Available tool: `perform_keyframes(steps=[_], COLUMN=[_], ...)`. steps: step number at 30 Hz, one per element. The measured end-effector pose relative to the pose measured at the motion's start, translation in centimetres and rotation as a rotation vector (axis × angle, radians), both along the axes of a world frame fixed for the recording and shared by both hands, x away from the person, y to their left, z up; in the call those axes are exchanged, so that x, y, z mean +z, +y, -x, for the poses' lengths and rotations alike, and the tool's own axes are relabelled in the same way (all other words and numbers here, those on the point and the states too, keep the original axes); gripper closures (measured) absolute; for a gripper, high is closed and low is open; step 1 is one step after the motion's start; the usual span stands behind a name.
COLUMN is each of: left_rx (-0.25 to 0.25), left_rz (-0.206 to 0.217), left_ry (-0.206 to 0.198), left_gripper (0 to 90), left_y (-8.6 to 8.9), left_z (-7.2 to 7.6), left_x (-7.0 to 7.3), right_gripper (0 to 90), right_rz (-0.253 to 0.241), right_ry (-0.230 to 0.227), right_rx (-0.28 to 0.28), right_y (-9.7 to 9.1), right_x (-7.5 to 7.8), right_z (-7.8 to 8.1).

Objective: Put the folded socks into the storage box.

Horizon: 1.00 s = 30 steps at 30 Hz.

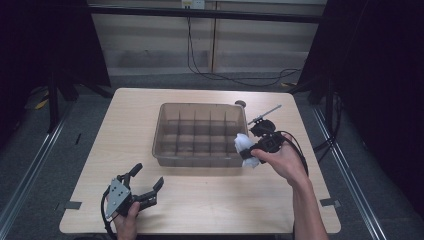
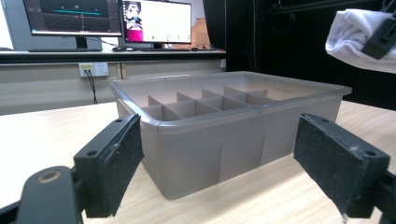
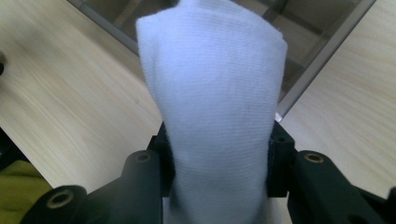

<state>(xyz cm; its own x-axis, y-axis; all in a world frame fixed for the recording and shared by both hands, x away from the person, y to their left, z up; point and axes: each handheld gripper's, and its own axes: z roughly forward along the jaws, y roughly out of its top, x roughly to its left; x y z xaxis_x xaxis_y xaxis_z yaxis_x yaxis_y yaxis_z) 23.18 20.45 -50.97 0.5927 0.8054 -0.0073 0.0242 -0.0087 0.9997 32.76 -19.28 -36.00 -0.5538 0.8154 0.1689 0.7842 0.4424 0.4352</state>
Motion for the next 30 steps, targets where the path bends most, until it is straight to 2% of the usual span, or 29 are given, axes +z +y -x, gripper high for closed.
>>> perform_keyframes(steps=[7,17,20,30], left_rx=[0.001,0.001,0.001,0.0], left_rz=[0.0,0.003,0.003,0.003], left_ry=[0.0,-0.002,-0.002,-0.002], left_gripper=[15.4,15.4,15.5,15.6], left_y=[0.0,0.0,0.0,0.0], left_z=[0.0,0.0,0.0,0.0], left_x=[0.0,0.0,0.0,0.0], right_gripper=[59.1,59.1,59.1,59.1], right_rz=[0.007,0.016,0.035,0.049], right_ry=[-0.002,0.015,0.029,0.082], right_rx=[0.006,-0.029,-0.055,-0.13], right_y=[0.9,2.0,2.3,2.4], right_x=[0.6,0.9,0.9,-0.2], right_z=[-1.4,-3.7,-4.4,-6.5])
